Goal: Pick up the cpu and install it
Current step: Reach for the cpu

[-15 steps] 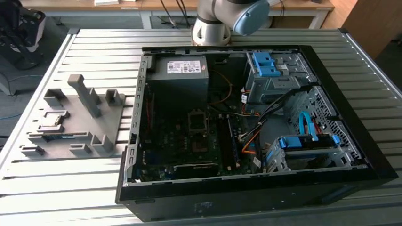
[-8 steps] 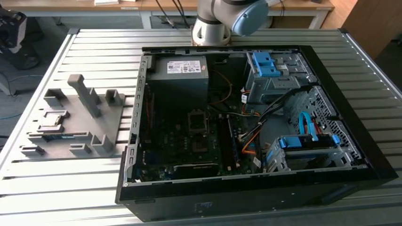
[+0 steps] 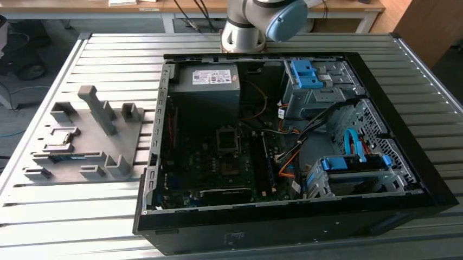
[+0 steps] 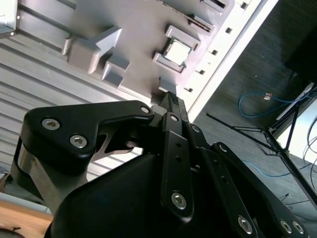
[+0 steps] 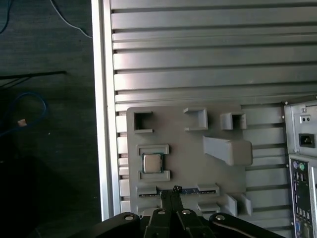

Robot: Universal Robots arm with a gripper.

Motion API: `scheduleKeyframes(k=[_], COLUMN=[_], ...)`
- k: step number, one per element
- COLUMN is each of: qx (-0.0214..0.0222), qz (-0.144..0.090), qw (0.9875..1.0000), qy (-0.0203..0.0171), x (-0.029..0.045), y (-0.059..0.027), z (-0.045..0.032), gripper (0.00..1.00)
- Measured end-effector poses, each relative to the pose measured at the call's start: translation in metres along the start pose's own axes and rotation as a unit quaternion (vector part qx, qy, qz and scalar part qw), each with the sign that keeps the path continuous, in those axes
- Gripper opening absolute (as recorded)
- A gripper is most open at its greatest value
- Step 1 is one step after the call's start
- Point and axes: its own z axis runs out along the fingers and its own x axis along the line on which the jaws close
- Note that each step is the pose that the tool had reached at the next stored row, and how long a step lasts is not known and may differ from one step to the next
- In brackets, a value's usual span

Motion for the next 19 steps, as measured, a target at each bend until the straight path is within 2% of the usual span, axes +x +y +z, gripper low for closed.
scheduleKeyframes(k=[3,14,19], qx=[0.0,0.0,0.0], qz=[0.0,0.0,0.0], qw=[1.0,1.0,1.0], qy=[0.0,0.0,0.0], x=[0.0074,0.009,0.0099], y=[-0.0005,-0.0007,-0.001], z=[-0.0002,0.0004,0.0061], gripper=[0.1,0.1,0.1])
